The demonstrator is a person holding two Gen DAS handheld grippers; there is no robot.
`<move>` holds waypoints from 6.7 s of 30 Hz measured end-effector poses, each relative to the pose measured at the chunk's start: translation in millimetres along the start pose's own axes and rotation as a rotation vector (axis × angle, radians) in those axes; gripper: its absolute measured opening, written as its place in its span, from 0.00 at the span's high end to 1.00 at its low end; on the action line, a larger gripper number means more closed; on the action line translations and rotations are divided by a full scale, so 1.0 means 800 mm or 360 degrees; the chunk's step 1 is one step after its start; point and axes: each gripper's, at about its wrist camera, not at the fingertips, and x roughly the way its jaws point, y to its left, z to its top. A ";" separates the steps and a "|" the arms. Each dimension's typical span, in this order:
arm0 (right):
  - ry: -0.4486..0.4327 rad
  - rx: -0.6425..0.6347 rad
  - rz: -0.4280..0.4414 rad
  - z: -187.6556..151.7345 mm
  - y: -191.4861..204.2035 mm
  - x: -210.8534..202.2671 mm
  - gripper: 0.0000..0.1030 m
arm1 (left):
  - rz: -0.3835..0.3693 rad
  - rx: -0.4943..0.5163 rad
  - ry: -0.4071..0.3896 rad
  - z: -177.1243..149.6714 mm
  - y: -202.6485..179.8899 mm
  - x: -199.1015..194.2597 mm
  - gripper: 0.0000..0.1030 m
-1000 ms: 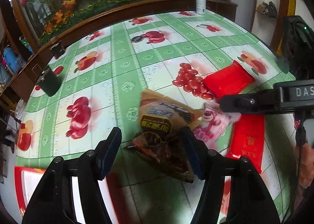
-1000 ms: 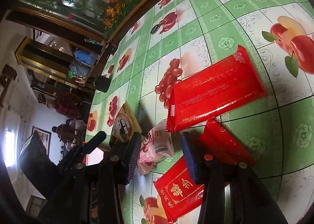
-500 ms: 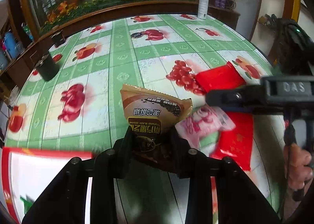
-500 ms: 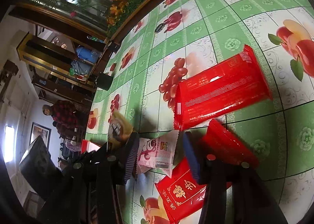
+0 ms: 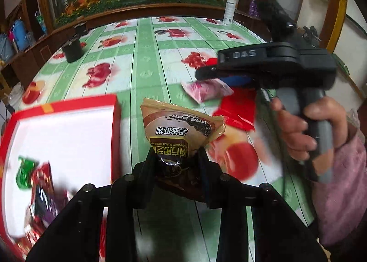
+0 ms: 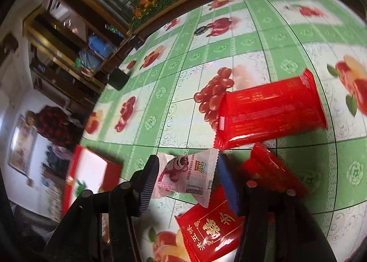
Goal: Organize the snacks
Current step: 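Lift and carry both held packets toward the white tray, then release the brown bag and pink-white packet into the tray by opening both tools, then move both open tools back over the red packets on the table, then grasp a red gold-print packet with the left tool while the right tool grasps a red packet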
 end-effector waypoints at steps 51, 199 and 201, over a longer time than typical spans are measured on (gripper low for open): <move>-0.0409 -0.0428 -0.0024 -0.049 0.095 -0.022 0.81 | 0.0109 -0.0358 -0.0326 -0.060 0.115 -0.125 0.70; -0.0066 -0.0577 -0.0642 -0.038 0.006 -0.019 0.54 | 0.0061 0.0008 0.0062 -0.030 -0.030 0.021 0.53; -0.0086 -0.0535 -0.0656 -0.038 0.004 -0.021 0.54 | 0.0089 0.0009 0.0046 -0.032 -0.030 0.020 0.53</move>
